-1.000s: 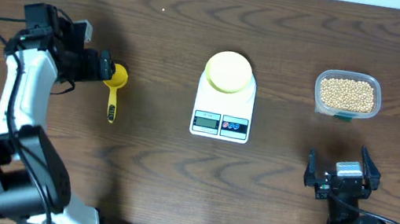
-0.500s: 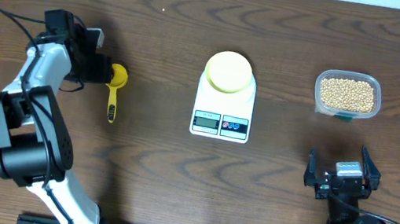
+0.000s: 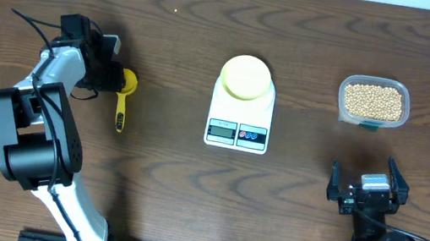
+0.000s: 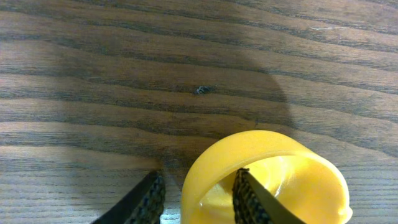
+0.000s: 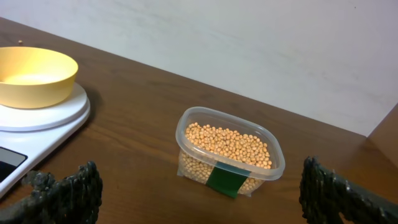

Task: Scoop item into bowl and weigh 50g on scale
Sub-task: 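Lift the yellow scoop with the left gripper and raise it up, then swing the right gripper over toward the scoop above the scale, then grasp the scoop's bowl with the right gripper, taking it from the left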

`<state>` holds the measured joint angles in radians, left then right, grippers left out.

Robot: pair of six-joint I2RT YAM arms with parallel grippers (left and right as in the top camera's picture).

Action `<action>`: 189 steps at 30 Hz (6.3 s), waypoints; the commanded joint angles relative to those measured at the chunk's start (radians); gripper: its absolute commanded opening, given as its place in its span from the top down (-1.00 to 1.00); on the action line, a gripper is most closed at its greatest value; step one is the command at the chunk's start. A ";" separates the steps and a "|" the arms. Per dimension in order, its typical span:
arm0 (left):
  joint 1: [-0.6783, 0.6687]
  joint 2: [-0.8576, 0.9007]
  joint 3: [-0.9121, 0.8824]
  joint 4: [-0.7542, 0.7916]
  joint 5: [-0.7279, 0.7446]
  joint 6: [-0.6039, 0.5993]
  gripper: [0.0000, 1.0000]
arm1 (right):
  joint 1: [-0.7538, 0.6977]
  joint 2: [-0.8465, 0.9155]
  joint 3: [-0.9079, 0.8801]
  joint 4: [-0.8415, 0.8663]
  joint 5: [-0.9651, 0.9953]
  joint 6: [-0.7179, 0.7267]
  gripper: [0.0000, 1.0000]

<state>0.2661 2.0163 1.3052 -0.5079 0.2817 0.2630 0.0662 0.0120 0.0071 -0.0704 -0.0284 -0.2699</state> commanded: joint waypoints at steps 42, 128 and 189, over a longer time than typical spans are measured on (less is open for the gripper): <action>-0.041 -0.417 0.014 0.026 -0.003 -0.328 0.85 | 0.006 -0.006 -0.002 -0.004 0.003 0.007 -0.99; -0.303 -0.417 0.014 0.451 0.143 -1.263 0.85 | 0.073 1.454 1.111 0.431 -1.040 0.407 -0.98; -0.532 -0.410 0.008 0.257 -0.058 -1.678 0.85 | 0.352 1.611 1.130 0.304 -0.531 0.915 -0.42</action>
<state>-0.2539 1.6028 1.3048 -0.2481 0.2581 -1.3365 0.4160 1.6222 1.1221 0.2203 -0.5079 0.6834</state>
